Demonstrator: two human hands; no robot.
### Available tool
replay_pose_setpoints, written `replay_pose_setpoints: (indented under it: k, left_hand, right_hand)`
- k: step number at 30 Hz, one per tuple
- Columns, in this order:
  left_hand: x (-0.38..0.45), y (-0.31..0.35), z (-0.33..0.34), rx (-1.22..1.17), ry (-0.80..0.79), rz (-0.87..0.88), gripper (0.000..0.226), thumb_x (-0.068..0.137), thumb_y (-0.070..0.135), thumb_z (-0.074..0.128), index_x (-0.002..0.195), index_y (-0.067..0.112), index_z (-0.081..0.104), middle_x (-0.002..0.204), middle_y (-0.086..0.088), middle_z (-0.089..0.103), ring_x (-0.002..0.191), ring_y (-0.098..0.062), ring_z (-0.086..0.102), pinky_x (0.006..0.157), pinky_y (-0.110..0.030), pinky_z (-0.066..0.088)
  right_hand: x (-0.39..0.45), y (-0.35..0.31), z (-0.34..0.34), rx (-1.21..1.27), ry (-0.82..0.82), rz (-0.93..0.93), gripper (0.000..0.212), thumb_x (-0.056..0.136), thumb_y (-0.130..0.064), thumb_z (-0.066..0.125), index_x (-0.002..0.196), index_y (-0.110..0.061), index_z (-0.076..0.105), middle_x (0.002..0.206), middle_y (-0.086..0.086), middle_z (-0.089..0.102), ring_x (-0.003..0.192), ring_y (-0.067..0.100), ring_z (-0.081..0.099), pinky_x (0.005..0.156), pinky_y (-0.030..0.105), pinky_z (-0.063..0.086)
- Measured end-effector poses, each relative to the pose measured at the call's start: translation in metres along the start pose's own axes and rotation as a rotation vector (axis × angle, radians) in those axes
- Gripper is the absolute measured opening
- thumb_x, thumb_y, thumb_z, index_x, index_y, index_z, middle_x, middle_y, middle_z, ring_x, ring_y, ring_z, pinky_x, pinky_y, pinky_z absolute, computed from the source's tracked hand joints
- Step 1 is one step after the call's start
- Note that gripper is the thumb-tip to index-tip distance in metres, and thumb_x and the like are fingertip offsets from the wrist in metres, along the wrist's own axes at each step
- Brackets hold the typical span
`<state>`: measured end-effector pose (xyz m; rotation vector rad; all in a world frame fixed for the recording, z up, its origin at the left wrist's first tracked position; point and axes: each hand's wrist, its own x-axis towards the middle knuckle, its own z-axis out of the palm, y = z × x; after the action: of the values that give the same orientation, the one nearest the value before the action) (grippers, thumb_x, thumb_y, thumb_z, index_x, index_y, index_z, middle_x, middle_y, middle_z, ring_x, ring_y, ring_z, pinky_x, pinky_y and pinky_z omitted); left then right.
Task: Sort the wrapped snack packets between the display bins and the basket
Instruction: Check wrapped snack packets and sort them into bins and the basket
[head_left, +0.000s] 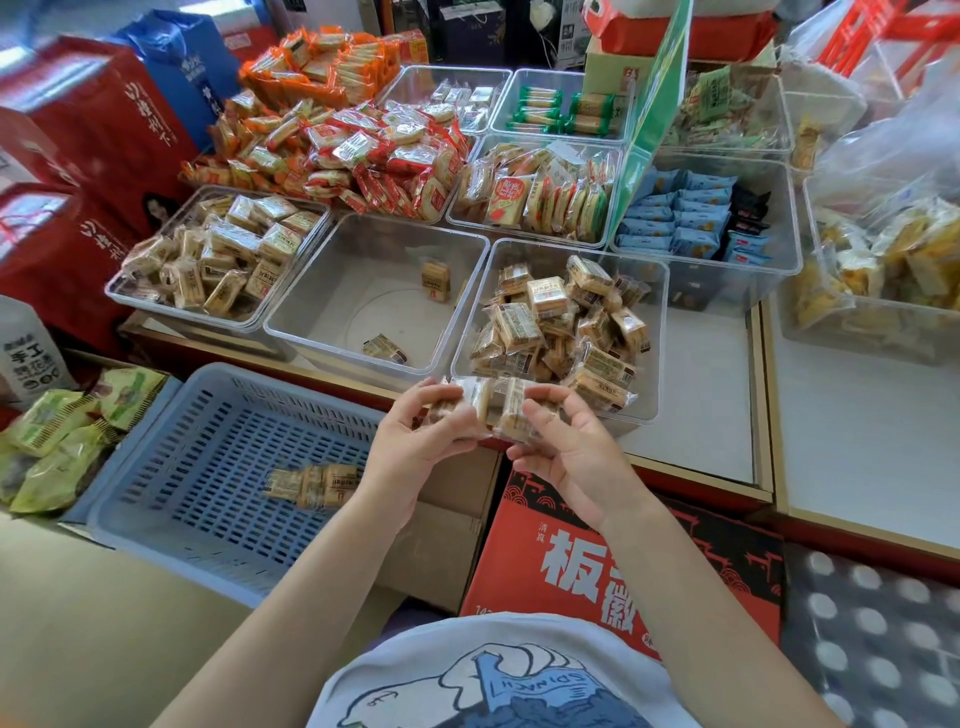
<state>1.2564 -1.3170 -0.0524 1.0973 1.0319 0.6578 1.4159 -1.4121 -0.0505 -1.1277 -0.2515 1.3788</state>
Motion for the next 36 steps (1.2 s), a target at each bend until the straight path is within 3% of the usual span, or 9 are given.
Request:
replay_pose_setpoints:
  k: [3,6,11,13,16,20,27,32,36]
  left_hand:
    - [0.0,0.0,-0.003,0.038,-0.04,0.02,0.046,0.071,0.016,0.088,0.115,0.016,0.073,0.149,0.012,0.049,0.121,-0.011,0.065,0.09,-0.036,0.061]
    - [-0.003,0.001,-0.007,0.042,-0.09,0.007,0.056,0.068,0.02,0.089,0.121,0.022,0.07,0.142,-0.001,0.06,0.115,-0.018,0.069,0.101,-0.042,0.056]
    - [-0.001,0.004,-0.011,0.091,-0.139,0.033,0.061,0.069,0.014,0.088,0.125,0.025,0.067,0.145,0.008,0.056,0.119,-0.014,0.067,0.101,-0.036,0.055]
    - [0.0,0.005,-0.012,0.099,-0.143,0.064,0.051,0.076,0.005,0.084,0.123,0.019,0.068,0.142,0.009,0.057,0.117,-0.014,0.068,0.092,-0.032,0.059]
    - [-0.003,0.009,-0.011,0.104,-0.082,0.047,0.034,0.084,0.007,0.079,0.116,0.014,0.071,0.111,-0.013,0.074,0.077,-0.022,0.075,0.064,-0.028,0.062]
    - [-0.003,0.008,-0.013,0.234,0.008,0.092,0.022,0.083,0.019,0.082,0.105,0.017,0.078,0.088,-0.006,0.075,0.049,-0.012,0.056,0.044,-0.02,0.048]
    - [-0.002,0.004,-0.011,0.258,0.055,0.133,0.014,0.088,0.019,0.078,0.102,0.02,0.078,0.083,-0.001,0.077,0.045,-0.008,0.054,0.043,-0.019,0.048]
    - [-0.002,0.005,-0.011,0.218,0.088,0.137,0.01,0.089,0.015,0.077,0.098,0.02,0.08,0.077,0.0,0.076,0.045,-0.007,0.053,0.044,-0.017,0.045]
    - [0.001,0.004,-0.016,0.241,0.105,0.138,0.008,0.089,0.017,0.077,0.096,0.02,0.081,0.091,-0.003,0.078,0.078,-0.011,0.073,0.061,-0.021,0.056]
  right_hand:
    - [0.001,0.0,-0.002,-0.038,-0.021,-0.006,0.045,0.087,-0.006,0.073,0.128,-0.013,0.055,0.101,0.015,0.074,0.073,0.023,0.07,0.066,0.029,0.06]
    - [0.0,0.0,-0.003,-0.12,-0.062,-0.016,0.053,0.081,-0.012,0.077,0.129,-0.018,0.056,0.105,0.015,0.075,0.079,0.025,0.072,0.071,0.031,0.061]
    - [0.001,-0.001,-0.005,-0.181,-0.082,-0.017,0.054,0.083,-0.008,0.077,0.131,-0.024,0.057,0.113,0.012,0.076,0.087,0.027,0.074,0.079,0.034,0.061]
    - [0.0,-0.003,-0.004,-0.175,-0.076,-0.025,0.047,0.087,-0.006,0.074,0.13,-0.02,0.058,0.105,0.014,0.076,0.077,0.023,0.073,0.071,0.033,0.061]
    - [-0.001,-0.004,-0.003,-0.222,-0.048,-0.048,0.034,0.087,-0.023,0.076,0.119,-0.017,0.067,0.074,0.016,0.065,0.043,0.016,0.052,0.048,0.026,0.049]
    - [0.0,-0.005,-0.006,-0.38,-0.033,-0.037,0.033,0.086,-0.042,0.073,0.108,-0.017,0.071,0.053,0.01,0.046,0.034,0.015,0.03,0.049,0.032,0.043]
    - [-0.002,-0.006,0.004,-0.444,-0.097,0.024,0.028,0.105,-0.025,0.053,0.122,-0.004,0.057,0.061,0.01,0.064,0.05,0.02,0.058,0.053,0.031,0.054]
    - [-0.002,-0.011,0.003,-0.475,-0.098,0.046,0.027,0.102,-0.028,0.058,0.122,-0.01,0.063,0.056,0.009,0.06,0.043,0.019,0.054,0.052,0.034,0.055]
    - [-0.002,-0.016,-0.001,-0.609,-0.079,0.054,0.029,0.094,-0.041,0.067,0.114,-0.021,0.074,0.049,0.005,0.056,0.035,0.016,0.041,0.049,0.03,0.045]
